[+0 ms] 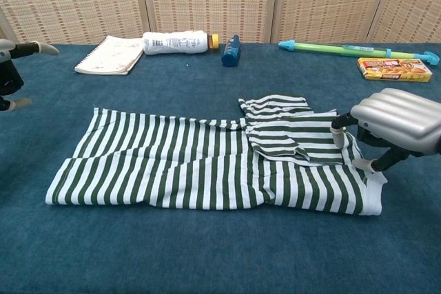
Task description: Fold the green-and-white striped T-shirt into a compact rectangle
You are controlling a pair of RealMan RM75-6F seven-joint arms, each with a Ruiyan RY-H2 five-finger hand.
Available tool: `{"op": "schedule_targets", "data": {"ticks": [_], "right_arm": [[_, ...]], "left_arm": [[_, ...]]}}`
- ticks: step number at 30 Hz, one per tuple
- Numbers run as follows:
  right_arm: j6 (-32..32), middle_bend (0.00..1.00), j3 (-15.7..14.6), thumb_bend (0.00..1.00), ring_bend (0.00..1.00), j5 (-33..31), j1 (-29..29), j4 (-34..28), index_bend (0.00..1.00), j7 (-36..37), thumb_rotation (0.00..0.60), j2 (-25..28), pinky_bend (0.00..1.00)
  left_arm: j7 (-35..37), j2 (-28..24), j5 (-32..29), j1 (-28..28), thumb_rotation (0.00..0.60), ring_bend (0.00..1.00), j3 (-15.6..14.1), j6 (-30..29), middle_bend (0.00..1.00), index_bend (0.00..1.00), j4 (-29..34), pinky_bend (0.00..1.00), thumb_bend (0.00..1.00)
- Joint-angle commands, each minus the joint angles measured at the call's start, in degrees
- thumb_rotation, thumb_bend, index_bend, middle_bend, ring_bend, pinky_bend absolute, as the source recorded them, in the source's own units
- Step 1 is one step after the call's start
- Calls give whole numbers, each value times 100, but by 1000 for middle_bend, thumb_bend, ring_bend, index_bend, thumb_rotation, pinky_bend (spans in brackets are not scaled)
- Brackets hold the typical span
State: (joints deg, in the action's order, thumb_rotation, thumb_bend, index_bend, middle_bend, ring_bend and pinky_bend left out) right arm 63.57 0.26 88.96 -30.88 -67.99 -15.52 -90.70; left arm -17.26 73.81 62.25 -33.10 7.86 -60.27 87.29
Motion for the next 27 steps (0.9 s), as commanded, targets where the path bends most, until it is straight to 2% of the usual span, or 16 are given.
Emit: {"op": "schedule_targets", "data": {"ticks": [1, 12, 20, 27], "right_arm": [[-38, 980, 5, 291, 1000, 29, -44, 114, 453, 40, 600, -96, 1000], [-146, 981, 25, 299, 1000, 66, -154, 379, 459, 61, 600, -346, 1000], [-101, 986, 64, 381, 1000, 64, -175, 453, 526, 70, 600, -440, 1000], [92, 986, 286, 437, 1000, -44, -178, 260, 571, 136, 600, -356, 1000]], "left_arm": [[10, -7, -13, 7, 600, 838, 4, 10, 897, 0, -5, 1000, 416], [111, -29, -16, 60, 600, 837, 13, 13, 897, 0, -21, 1000, 416], [214, -71, 31, 127, 600, 837, 12, -37, 897, 0, -5, 1000, 416], [319, -137, 91, 205, 600, 837, 24, -121, 897, 0, 37, 1000, 416]]}}
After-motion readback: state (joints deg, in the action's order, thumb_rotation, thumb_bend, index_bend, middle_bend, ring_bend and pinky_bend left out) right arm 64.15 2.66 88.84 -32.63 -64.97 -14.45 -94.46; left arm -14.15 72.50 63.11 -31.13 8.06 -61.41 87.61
